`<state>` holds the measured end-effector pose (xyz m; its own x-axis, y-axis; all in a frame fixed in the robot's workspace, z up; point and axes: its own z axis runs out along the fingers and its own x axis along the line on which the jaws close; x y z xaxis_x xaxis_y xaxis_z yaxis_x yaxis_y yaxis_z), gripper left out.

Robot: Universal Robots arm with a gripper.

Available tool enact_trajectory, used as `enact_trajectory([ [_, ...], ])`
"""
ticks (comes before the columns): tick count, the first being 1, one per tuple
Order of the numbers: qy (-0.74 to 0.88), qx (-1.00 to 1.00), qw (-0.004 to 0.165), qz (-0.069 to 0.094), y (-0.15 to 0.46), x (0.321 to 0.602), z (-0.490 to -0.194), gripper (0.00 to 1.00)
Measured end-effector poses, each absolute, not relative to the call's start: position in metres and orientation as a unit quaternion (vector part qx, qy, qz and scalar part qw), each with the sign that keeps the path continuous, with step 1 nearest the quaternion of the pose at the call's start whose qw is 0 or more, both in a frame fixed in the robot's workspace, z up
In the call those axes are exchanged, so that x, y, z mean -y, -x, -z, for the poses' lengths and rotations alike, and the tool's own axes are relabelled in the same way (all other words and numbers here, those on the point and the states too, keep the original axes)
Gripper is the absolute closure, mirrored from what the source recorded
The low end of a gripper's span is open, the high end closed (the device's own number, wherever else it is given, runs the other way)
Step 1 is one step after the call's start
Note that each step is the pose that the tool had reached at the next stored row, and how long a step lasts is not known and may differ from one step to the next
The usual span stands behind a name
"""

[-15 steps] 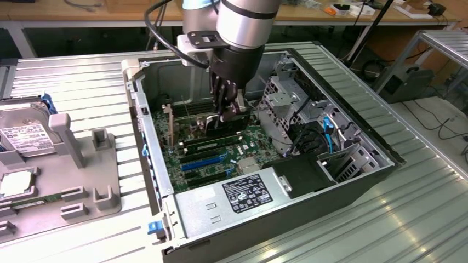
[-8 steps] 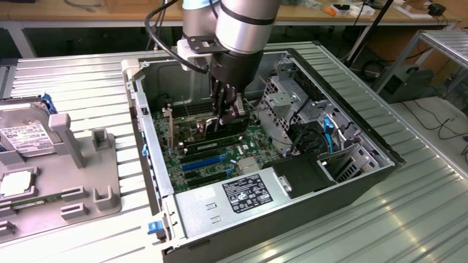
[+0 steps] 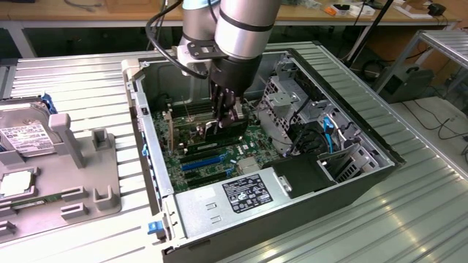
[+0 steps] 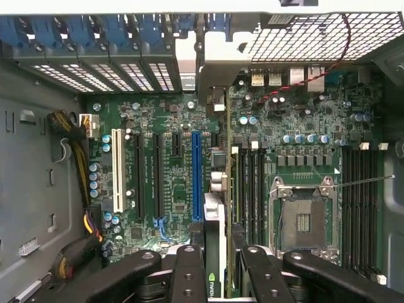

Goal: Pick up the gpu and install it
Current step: 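Insert the gpu into the slot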

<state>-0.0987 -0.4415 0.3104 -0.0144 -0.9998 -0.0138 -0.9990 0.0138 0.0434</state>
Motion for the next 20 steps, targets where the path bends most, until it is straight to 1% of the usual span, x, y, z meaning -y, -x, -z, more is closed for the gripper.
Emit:
enact_trajectory([
  [6,-0.702,0.712,0.010,0.020,0.099,0.442,-0.306,0.73],
  [14,-0.701,0.712,0.010,0.020,0.099,0.455,-0.296,0.73],
  [20,-0.702,0.712,0.010,0.020,0.099,0.455,-0.294,0.73],
])
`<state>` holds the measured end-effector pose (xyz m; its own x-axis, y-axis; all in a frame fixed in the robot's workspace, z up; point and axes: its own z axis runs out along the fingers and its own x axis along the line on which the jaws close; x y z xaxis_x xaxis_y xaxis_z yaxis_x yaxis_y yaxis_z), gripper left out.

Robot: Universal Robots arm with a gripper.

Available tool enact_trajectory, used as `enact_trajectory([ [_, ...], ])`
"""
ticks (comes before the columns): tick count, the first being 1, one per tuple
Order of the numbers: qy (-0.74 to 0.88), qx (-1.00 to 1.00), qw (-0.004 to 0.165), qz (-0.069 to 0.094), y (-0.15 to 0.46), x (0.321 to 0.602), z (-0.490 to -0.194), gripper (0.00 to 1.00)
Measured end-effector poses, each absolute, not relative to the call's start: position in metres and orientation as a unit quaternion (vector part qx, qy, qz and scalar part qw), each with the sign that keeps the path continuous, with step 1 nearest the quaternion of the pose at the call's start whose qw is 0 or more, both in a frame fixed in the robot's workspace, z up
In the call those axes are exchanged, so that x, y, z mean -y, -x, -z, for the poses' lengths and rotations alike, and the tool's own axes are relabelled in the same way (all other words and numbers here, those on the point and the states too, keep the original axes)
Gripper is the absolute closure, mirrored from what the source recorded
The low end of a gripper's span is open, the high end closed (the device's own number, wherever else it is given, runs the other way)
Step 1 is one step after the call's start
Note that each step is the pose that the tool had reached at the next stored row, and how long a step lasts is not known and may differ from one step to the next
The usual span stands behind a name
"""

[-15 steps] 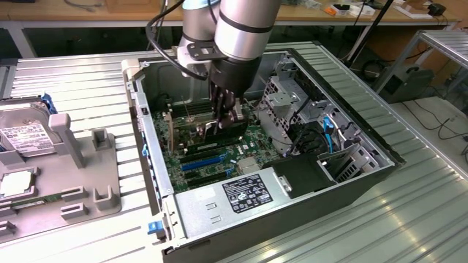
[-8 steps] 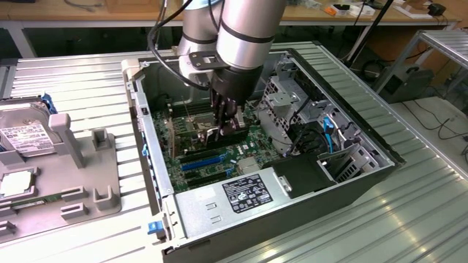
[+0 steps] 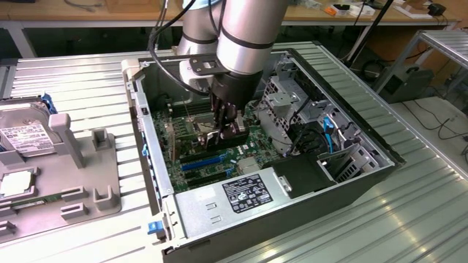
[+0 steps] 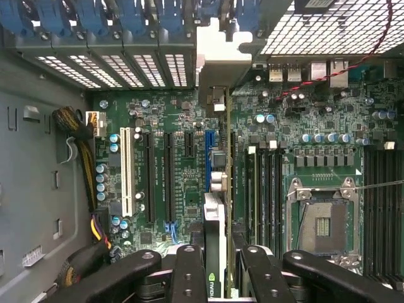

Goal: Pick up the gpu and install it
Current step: 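Insert the gpu into the slot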

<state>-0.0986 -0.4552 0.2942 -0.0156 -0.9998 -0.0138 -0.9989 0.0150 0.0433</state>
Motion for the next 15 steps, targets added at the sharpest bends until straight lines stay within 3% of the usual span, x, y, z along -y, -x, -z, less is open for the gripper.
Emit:
enact_trajectory([
  [15,-0.701,0.712,0.010,0.020,0.1019,0.4552,-0.2917,0.73],
])
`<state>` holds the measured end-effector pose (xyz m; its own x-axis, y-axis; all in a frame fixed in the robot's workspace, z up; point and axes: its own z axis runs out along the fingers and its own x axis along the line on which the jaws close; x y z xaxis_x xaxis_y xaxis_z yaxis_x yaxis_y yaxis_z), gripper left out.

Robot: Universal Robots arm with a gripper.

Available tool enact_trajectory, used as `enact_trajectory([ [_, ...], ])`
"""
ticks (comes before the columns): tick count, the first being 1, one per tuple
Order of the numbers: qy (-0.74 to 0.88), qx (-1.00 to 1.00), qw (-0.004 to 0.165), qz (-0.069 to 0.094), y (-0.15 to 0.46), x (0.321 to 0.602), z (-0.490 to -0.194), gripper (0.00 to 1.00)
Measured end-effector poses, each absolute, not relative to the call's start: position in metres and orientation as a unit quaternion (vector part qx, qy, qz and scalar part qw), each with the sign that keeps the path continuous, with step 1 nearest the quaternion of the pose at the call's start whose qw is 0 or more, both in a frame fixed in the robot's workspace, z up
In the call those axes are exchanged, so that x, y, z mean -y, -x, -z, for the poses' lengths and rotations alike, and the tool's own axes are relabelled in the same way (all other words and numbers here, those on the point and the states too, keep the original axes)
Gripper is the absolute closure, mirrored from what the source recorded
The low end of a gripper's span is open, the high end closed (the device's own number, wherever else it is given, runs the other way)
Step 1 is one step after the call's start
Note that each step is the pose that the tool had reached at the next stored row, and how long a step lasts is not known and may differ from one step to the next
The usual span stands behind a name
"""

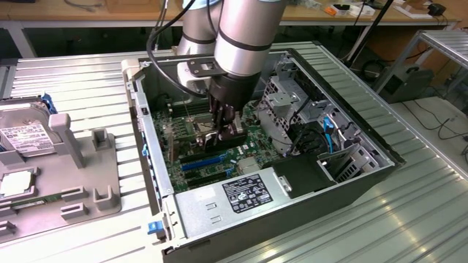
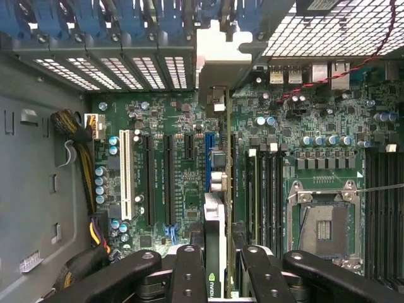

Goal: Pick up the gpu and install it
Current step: 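Insert the gpu into the slot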

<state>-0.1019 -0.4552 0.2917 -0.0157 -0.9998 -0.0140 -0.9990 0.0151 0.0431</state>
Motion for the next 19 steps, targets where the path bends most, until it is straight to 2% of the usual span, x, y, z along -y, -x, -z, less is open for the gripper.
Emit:
enact_trajectory([
  [19,-0.701,0.712,0.010,0.019,0.122,0.459,-0.271,0.73],
])
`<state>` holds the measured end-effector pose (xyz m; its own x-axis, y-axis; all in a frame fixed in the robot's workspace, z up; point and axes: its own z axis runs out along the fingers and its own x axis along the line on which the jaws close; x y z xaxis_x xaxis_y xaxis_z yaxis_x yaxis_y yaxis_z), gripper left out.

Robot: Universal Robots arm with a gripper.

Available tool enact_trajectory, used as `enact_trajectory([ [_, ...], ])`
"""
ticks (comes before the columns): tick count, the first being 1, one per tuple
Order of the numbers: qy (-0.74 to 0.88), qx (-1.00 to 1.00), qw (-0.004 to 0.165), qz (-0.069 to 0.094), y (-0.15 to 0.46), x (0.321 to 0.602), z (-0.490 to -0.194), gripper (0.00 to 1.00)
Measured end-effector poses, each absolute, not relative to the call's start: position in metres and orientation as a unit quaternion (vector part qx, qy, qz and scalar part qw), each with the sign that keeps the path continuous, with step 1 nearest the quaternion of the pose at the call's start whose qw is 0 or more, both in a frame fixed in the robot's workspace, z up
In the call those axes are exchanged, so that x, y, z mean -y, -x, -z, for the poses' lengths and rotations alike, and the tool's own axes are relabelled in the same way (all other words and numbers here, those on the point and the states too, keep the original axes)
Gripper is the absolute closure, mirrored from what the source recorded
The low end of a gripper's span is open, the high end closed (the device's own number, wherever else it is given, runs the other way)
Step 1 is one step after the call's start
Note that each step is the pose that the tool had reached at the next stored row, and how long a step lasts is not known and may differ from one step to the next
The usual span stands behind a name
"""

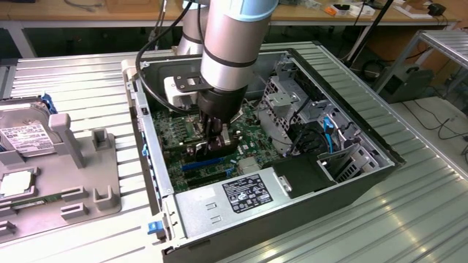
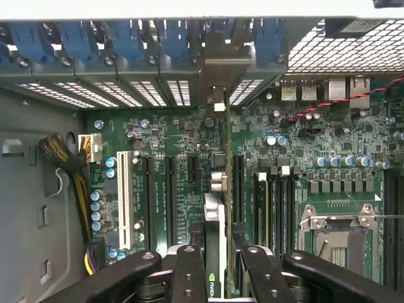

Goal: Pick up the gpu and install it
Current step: 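Insert the gpu into the slot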

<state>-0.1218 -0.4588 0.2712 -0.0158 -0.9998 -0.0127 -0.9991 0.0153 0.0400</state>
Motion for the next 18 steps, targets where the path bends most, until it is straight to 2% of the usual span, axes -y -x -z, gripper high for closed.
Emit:
enact_trajectory([
  [18,-0.699,0.715,0.010,0.019,0.1218,0.4610,-0.2627,0.73],
])
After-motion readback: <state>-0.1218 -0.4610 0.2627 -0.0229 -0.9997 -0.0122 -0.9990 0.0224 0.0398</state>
